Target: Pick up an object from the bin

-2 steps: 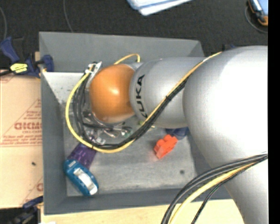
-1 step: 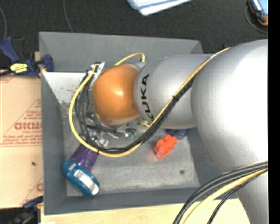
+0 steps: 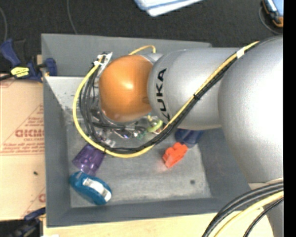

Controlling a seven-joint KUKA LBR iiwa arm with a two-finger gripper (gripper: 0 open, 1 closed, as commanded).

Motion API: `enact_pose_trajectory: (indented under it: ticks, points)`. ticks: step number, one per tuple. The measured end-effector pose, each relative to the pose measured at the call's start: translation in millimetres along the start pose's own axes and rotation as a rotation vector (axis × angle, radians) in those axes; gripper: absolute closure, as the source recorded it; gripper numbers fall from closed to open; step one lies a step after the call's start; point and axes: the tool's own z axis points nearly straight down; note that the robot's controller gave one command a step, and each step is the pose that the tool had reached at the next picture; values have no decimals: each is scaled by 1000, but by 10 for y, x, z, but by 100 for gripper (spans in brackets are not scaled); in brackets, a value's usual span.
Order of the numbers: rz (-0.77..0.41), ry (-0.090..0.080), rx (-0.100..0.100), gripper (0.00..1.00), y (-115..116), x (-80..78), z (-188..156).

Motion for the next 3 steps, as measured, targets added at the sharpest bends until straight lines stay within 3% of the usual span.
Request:
enact_pose_trajectory:
  ticks: [1, 2, 3]
  points:
    - [-22, -5, 10, 100, 10, 76, -286]
    - [-83, -7, 3, 100, -5, -63, -299]
    - [194, -14, 11, 100, 82, -253, -223]
